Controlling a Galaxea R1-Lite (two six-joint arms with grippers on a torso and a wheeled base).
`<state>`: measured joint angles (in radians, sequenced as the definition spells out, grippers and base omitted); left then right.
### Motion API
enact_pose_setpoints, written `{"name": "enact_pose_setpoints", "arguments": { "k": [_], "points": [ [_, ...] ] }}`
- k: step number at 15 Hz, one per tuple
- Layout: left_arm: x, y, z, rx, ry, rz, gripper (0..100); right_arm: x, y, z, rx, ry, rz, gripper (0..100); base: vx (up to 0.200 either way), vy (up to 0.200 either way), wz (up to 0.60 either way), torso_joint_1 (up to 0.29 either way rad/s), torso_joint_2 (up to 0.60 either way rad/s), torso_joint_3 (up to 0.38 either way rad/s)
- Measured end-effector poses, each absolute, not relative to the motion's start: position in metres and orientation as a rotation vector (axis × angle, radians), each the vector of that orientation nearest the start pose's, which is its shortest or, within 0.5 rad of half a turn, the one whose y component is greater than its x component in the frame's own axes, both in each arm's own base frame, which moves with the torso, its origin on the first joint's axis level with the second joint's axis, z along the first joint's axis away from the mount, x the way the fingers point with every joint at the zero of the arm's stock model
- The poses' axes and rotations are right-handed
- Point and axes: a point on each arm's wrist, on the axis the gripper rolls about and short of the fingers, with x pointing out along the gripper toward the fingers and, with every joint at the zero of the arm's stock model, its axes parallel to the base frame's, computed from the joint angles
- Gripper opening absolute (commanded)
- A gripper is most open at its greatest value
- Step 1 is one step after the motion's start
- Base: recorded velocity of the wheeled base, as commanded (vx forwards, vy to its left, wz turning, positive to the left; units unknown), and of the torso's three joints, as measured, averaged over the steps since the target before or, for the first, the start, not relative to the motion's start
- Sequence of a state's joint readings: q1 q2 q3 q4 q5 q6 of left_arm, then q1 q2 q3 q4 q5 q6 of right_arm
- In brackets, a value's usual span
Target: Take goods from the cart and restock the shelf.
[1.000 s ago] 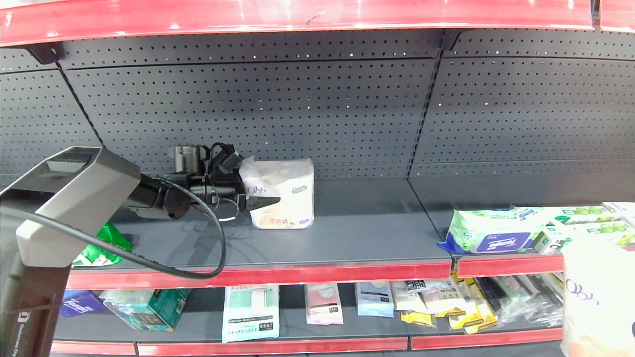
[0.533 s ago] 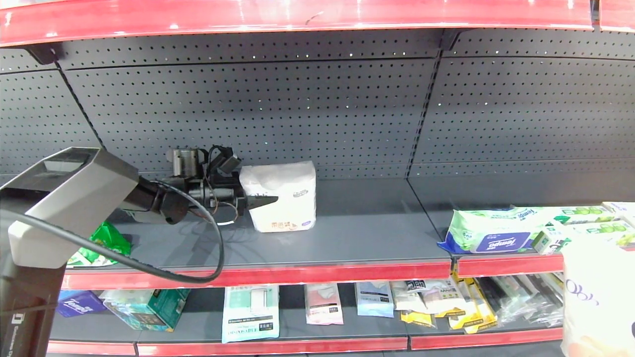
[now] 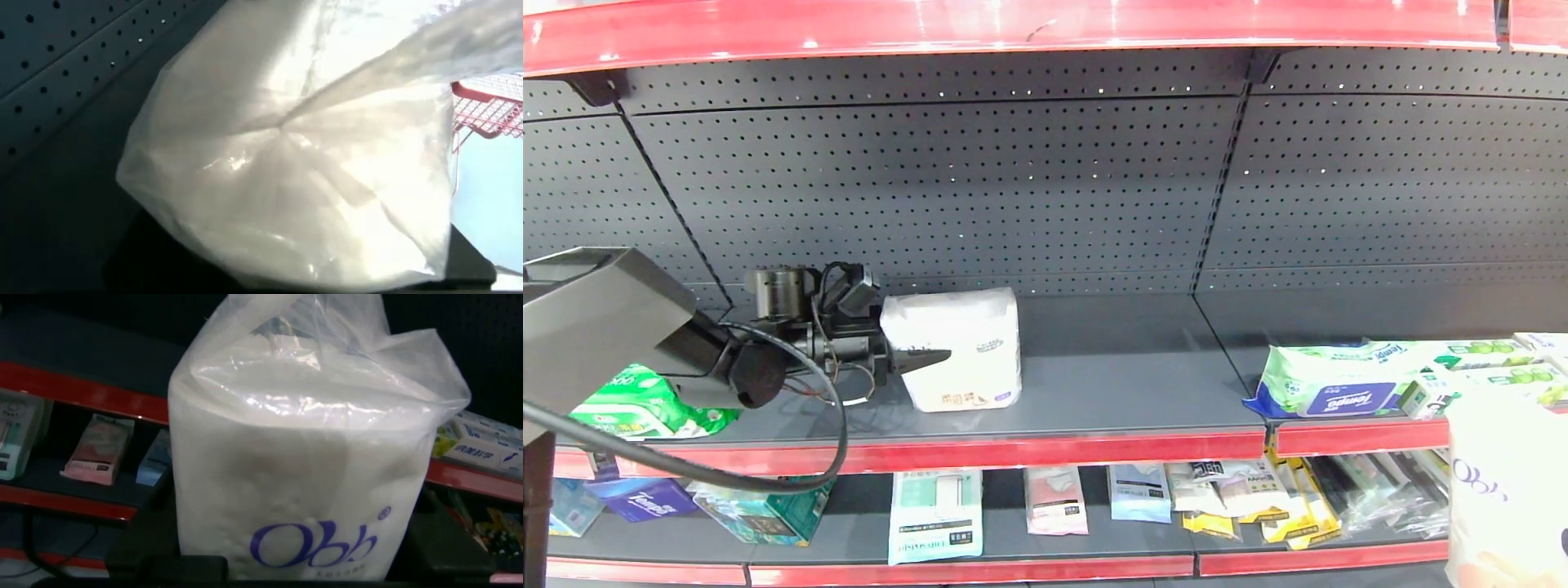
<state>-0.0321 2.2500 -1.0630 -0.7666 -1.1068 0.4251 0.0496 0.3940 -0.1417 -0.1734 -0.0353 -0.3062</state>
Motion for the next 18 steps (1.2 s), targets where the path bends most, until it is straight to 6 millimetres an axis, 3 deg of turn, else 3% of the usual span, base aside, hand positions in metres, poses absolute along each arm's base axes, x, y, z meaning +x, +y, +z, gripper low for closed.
{"name": "enact_pose_setpoints", "arguments": {
  "k": [7,18],
  "points": [
    [0.369,-0.027,0.052,0.143,0.111,-1.200,0,0.013,0.000,0.138,-0.309,0.076,0.023,0,0.000,0.000,0.00,0.000,0.00,0.000],
    [0.358,-0.026,0.054,0.119,0.123,-1.221,0,0.013,0.000,0.139,-0.310,0.072,0.009,0,0.000,0.000,0.00,0.000,0.00,0.000]
  ]
}}
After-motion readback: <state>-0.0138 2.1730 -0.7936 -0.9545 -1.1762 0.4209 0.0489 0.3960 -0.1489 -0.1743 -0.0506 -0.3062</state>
